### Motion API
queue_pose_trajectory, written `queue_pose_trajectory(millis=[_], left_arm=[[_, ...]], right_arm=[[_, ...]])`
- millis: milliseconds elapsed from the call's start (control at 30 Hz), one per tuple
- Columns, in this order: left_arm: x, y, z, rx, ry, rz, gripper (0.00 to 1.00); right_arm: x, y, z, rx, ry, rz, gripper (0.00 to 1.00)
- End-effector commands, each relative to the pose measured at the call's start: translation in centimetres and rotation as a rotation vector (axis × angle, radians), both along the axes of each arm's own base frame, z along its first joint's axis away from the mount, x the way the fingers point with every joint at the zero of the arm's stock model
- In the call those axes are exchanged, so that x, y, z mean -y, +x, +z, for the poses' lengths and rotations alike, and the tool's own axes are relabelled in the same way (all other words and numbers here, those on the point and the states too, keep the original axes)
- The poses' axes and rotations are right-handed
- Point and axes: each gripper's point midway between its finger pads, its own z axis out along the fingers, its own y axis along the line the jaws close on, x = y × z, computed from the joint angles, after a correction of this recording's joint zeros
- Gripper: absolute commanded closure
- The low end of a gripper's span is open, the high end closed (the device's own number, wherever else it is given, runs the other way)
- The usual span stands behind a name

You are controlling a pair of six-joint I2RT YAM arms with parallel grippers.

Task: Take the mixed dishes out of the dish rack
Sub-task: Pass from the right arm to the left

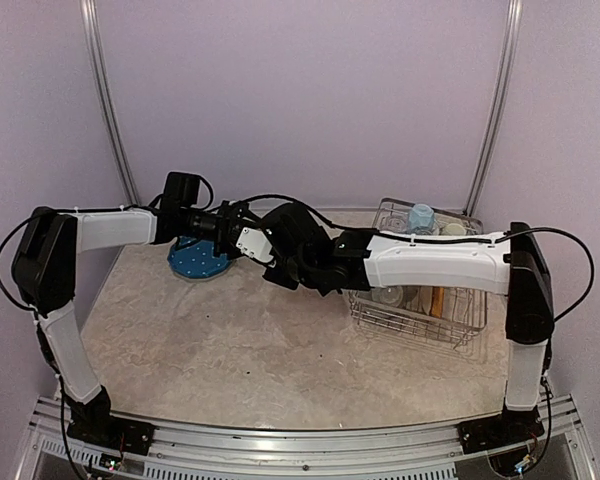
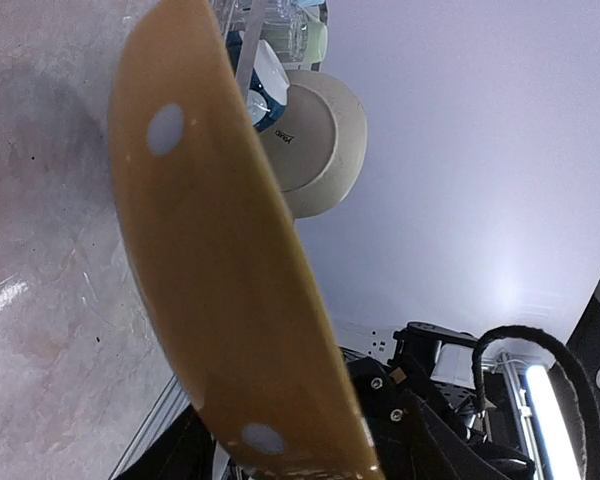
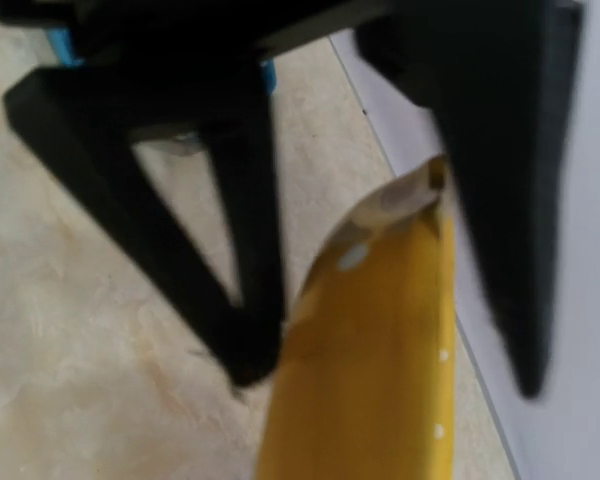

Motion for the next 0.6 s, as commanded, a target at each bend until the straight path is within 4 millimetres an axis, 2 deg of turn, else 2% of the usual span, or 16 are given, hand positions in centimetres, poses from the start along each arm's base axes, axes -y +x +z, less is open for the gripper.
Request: queue_pose_trajectory(millis=[0,200,367,500,567], left_arm=[[0.7,-0.3,-0.2,0.015,0.003,-0.024,0.46],[0.6,-0.3,-0.3,0.037,0.035,-0.011,0.71],[0.3,-0.1,-0.1,0.074,0.069,0.009,0.9],[-0.3,0.4,-0.2,0.108,0.114,0.042,1.0],[-0.8,0.8,-0.4,0.114,0.132,0.061,1.0]], right_arm=[[-1.7,0.5,4.7,0.149,0.075,-0.03,1.0],[-2.0,0.5,4.1,0.179,0.048,-0.051,1.0],[-1.5,0.5,3.7,0.183,0.041,-0.072,0.99],[-0.8,0.3,3.6,0.166,0.043,-0.092,0.81],[-0.1,0.2,3.7,0.166,0.046,-0.105,0.65]])
